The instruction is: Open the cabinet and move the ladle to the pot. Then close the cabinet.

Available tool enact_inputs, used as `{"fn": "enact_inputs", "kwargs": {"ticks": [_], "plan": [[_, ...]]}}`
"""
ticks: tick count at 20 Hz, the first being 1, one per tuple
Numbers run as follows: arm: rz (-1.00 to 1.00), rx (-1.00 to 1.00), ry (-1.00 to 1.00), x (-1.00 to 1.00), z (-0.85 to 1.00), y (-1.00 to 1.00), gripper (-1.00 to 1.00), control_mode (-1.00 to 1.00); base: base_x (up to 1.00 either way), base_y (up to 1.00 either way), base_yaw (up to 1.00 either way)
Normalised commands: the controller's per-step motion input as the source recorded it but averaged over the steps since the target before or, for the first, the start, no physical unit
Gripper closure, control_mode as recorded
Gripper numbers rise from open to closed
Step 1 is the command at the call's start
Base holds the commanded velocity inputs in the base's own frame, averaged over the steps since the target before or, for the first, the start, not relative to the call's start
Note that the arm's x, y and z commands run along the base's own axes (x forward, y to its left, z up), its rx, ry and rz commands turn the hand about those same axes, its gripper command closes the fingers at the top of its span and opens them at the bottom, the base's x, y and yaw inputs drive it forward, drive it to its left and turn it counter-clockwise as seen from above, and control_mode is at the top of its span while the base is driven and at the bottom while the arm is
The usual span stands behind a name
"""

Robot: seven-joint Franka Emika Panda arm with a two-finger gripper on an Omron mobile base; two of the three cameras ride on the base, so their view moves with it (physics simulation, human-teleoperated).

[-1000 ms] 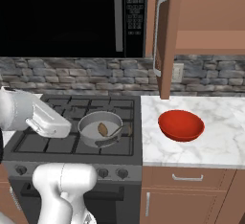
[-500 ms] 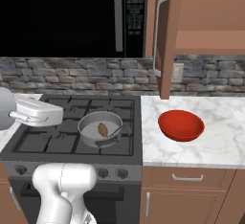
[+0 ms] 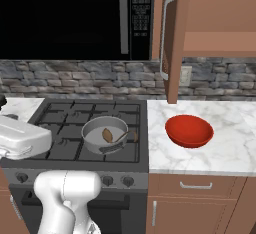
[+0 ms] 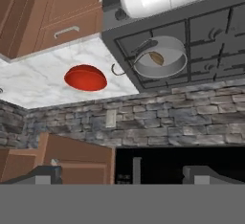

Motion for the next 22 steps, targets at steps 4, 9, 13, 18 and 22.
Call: {"fn": "enact_inputs", "kwargs": {"ticks": [4, 9, 13, 18, 22], "plan": [[0.00, 0.00, -0.20, -0.26, 0.14, 0.22, -1.00, -1.00, 0.00, 0.00, 0.00], [0.00, 0.00, -0.15, -0.10, 0.41, 0.18, -1.00, -1.00, 0.00, 0.00, 0.00], [0.00, 0.00, -0.07, -0.03, 0.32, 0.19, -1.00, -1.00, 0.00, 0.00, 0.00], [0.00, 0.00, -0.04, -0.08, 0.16, 0.11, -1.00, 1.00, -0.08, 0.00, 0.00], [0.00, 0.00, 0.00, 0.00, 0.00, 0.00, -1.00, 1.00, -0.52, -0.28, 0.00]]}}
